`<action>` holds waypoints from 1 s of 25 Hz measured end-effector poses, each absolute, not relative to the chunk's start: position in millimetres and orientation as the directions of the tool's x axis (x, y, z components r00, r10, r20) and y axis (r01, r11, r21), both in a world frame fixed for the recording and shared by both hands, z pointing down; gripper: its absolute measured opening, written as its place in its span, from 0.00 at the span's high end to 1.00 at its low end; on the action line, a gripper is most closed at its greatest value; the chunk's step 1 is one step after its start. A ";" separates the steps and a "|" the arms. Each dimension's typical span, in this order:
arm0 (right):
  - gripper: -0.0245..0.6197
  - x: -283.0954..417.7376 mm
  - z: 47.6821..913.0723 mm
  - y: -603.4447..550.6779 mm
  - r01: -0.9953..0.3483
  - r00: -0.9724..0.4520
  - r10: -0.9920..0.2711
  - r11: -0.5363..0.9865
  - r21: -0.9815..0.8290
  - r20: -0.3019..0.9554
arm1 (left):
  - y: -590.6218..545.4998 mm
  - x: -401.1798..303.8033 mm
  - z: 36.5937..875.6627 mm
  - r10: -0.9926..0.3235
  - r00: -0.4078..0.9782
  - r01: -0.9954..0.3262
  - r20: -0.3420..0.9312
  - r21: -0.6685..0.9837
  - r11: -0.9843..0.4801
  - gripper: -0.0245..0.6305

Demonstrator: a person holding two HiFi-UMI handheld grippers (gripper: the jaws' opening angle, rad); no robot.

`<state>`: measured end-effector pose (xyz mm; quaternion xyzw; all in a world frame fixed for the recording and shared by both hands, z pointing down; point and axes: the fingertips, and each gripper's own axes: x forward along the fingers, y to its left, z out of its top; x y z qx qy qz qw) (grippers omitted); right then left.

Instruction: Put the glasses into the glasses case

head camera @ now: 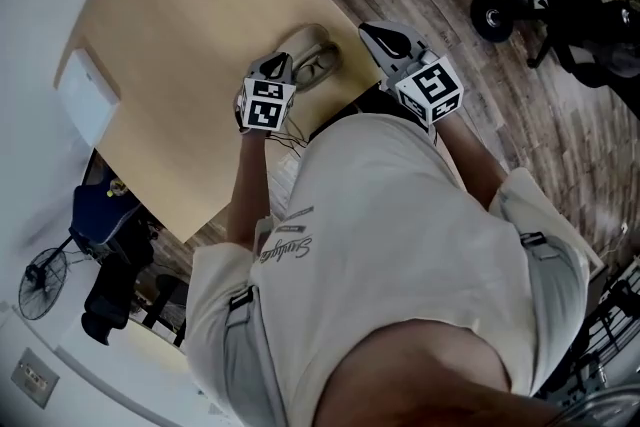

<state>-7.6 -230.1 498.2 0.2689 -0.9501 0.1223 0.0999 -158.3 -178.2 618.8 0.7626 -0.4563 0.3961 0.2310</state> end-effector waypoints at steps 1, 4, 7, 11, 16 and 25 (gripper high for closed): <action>0.97 -9.9 495.0 -228.9 -0.528 -0.840 -0.481 0.831 -0.174 0.252 | -178.8 -160.3 610.4 -0.545 0.273 -0.896 0.792 0.003 -0.445 0.93; 0.97 -17.2 486.2 -225.2 -0.520 -0.844 -0.476 0.839 -0.158 0.248 | -179.7 -167.8 579.6 -0.631 0.266 -0.928 0.729 0.017 -0.372 0.94; 0.97 -24.0 477.4 -226.1 -0.530 -0.834 -0.491 0.840 -0.116 0.253 | -182.4 -175.9 547.2 -0.701 0.257 -0.947 0.665 0.030 -0.319 0.94; 0.97 -34.0 463.5 -225.9 -0.509 -0.846 -0.477 0.855 -0.095 0.236 | -184.2 -183.0 506.4 -0.775 0.258 -0.960 0.577 0.065 -0.272 0.94; 0.97 -44.2 443.8 -231.9 -0.489 -0.853 -0.472 0.872 -0.027 0.222 | -183.0 -189.0 464.6 -0.849 0.229 -0.971 0.476 0.045 -0.236 0.94; 0.97 -54.6 400.9 -248.3 -0.479 -0.869 -0.471 0.877 -0.022 0.155 | -175.4 -194.7 437.5 -0.907 0.175 -0.985 0.384 0.070 -0.160 0.94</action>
